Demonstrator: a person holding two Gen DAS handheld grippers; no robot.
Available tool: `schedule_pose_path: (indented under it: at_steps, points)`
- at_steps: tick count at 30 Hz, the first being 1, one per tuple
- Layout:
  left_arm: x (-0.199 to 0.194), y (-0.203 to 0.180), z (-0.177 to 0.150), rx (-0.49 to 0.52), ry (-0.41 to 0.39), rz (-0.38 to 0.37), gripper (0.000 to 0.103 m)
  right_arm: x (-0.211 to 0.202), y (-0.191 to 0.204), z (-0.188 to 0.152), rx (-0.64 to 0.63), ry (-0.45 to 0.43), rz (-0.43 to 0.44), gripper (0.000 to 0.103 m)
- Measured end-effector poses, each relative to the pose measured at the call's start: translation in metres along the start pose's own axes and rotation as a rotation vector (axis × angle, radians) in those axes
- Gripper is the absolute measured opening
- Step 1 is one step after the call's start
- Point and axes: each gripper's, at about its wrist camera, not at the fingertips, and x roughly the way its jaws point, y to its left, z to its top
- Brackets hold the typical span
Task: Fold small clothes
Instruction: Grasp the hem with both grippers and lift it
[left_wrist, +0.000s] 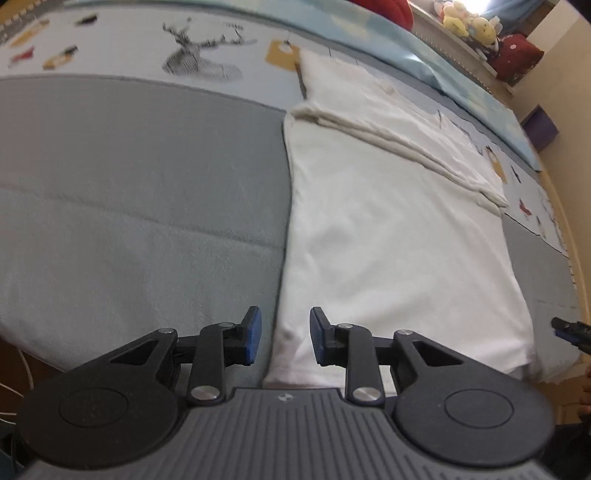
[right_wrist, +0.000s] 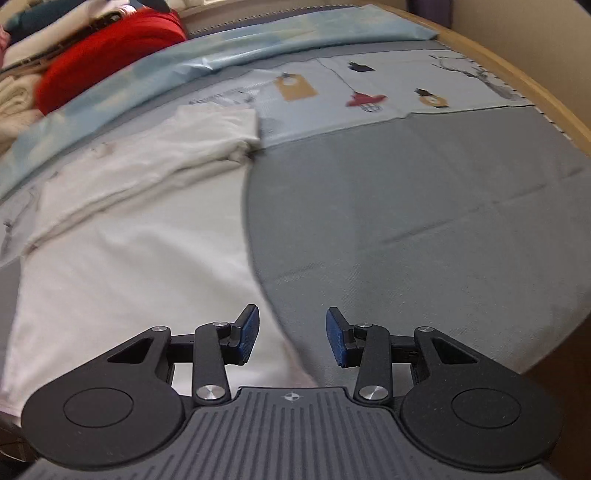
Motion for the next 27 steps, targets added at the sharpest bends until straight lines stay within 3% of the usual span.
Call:
schedule_pose_path:
  at_steps: [3,7,18,19,20,21,24,27]
  points:
    - [0.008,0.005,-0.004,-0.03,0.038,-0.031,0.034,0.008,-0.01,-0.013,0.03,0.013,0.012,0.042]
    - [0.024,0.006,-0.01,-0.034,0.076,0.007,0.034,0.028,-0.014,-0.022,0.129,0.096,0.045,0.042]
    - [0.05,0.003,-0.014,-0.025,0.132,0.057,0.032,0.055,0.004,-0.03,0.007,0.19,0.057,0.042]
    - [0.05,0.001,-0.014,-0.014,0.129,0.061,0.031,0.054,0.004,-0.031,0.003,0.193,0.06,0.038]
    - [0.05,0.0,-0.015,-0.005,0.127,0.06,0.021,0.052,0.004,-0.031,0.0,0.196,0.061,0.02]
    - [0.049,-0.001,-0.015,0.0,0.124,0.051,0.009,0.051,0.004,-0.032,-0.004,0.204,0.068,0.008]
    - [0.036,-0.005,-0.016,0.011,0.077,0.027,0.006,0.036,0.0,-0.029,0.006,0.178,0.107,0.006]
    - [0.014,-0.008,-0.019,0.008,0.021,-0.028,0.006,0.004,-0.013,-0.025,0.078,0.078,0.15,0.005]
